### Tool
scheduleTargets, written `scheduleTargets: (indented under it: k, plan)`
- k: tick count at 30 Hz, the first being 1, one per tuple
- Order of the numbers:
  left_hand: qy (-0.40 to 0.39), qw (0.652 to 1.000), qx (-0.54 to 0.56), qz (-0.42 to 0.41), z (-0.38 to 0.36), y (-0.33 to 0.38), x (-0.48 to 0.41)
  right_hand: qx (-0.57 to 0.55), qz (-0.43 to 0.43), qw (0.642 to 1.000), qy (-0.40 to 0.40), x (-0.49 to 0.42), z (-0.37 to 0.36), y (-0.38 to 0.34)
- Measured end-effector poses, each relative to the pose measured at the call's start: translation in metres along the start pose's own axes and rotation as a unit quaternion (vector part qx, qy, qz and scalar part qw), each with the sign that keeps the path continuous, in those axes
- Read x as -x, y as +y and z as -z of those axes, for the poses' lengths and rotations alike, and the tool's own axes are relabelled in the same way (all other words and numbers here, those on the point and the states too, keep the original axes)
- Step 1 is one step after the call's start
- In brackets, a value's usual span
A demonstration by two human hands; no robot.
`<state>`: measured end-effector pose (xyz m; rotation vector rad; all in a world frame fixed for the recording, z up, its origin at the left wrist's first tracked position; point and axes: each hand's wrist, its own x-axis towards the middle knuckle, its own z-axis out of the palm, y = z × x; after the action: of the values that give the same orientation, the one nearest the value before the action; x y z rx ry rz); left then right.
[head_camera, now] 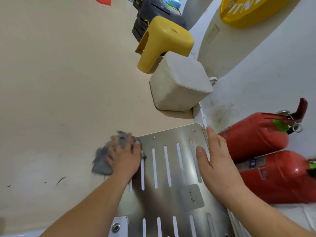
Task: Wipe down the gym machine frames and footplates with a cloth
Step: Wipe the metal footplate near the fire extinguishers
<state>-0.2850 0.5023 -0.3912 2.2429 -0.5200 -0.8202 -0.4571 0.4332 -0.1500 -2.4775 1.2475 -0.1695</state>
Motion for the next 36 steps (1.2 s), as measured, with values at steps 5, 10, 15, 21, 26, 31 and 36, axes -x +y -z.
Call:
scheduleTargets:
  k: [5, 10, 15, 21, 26, 31, 36]
  plan:
    - [-0.017, 0.997, 0.034, 0.073, -0.015, 0.068, 0.027, -0.004, 0.004, 1.000, -0.002, 0.000, -0.001, 0.002]
    - [-0.028, 0.914, -0.083, -0.396, -0.046, 0.128, 0.093, -0.054, -0.008, 0.999, -0.004, -0.002, 0.000, 0.003]
    - [-0.022, 0.951, 0.037, -0.306, -0.027, 0.097, 0.048, -0.050, -0.001, 0.999, -0.007, -0.004, 0.000, 0.005]
    - [-0.027, 0.965, -0.085, -0.245, -0.039, 0.119, 0.078, -0.034, 0.005, 0.999, 0.001, -0.004, -0.002, 0.004]
    - [-0.069, 0.884, -0.083, -0.454, -0.035, 0.103, 0.135, -0.041, 0.000, 0.999, -0.006, -0.002, -0.001, 0.002]
    - [-0.061, 0.983, -0.065, -0.163, -0.020, 0.060, 0.075, -0.024, 0.013, 1.000, -0.007, -0.002, -0.002, 0.006]
    - [-0.069, 0.949, -0.072, -0.298, -0.039, 0.085, 0.150, -0.033, 0.010, 0.999, -0.011, -0.001, 0.000, 0.003]
